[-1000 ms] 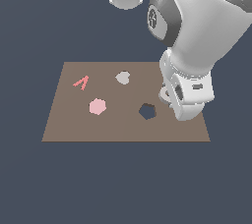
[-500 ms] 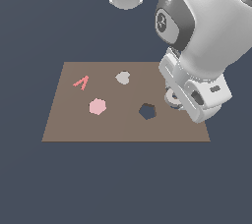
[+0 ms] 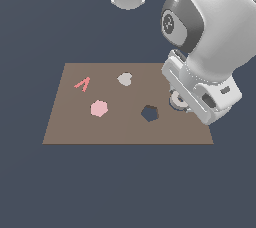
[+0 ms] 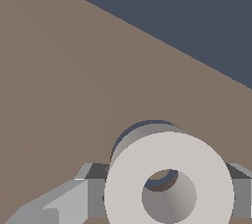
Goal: Insert a designated object into the corresponding slot on a board.
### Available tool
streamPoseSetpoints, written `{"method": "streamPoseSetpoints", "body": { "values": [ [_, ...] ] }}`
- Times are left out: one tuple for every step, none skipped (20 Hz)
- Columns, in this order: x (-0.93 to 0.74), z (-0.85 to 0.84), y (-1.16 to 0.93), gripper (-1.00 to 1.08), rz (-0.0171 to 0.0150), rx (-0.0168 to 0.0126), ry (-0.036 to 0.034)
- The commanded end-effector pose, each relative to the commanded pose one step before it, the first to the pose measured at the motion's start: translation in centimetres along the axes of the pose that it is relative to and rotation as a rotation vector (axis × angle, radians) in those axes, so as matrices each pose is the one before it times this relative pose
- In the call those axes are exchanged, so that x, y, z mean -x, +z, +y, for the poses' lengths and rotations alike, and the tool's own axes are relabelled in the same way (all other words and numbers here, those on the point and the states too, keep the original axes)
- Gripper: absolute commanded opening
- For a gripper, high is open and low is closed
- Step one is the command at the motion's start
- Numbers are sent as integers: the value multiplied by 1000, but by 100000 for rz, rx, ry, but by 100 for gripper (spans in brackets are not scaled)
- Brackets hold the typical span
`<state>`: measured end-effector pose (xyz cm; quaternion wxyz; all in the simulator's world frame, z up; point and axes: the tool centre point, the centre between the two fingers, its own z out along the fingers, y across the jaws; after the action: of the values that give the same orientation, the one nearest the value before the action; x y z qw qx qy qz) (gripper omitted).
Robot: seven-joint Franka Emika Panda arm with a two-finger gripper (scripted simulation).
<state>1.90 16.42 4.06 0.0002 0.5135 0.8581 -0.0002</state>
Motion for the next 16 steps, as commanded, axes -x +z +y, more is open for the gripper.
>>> {"method": "streamPoseSetpoints", "body": {
  "values": [
    [-17, 27, -23, -100, -24, 34, -433],
    [5, -16, 2, -100, 1, -2, 229],
    [12, -15, 2, -100, 1, -1, 218],
    [-1, -4, 1, -100, 0, 0, 69],
    [-4, -6, 20, -100, 18, -37, -112],
    [-4, 1, 55, -100, 0, 0, 0],
    [-12, 1, 165, -100, 0, 0, 0],
    [16, -8, 272, -100, -37, -5, 58],
    [-20, -1, 275, -100, 0, 0, 0],
    [24, -10, 162, -100, -38, -4, 58],
    [-4, -1, 55, -100, 0, 0, 0],
    [0, 0, 0, 100, 0, 0, 0],
    [0, 0, 0, 100, 0, 0, 0],
    [0, 0, 0, 100, 0, 0, 0],
    [0, 0, 0, 100, 0, 0, 0],
    [0, 0, 0, 100, 0, 0, 0]
  ]
}}
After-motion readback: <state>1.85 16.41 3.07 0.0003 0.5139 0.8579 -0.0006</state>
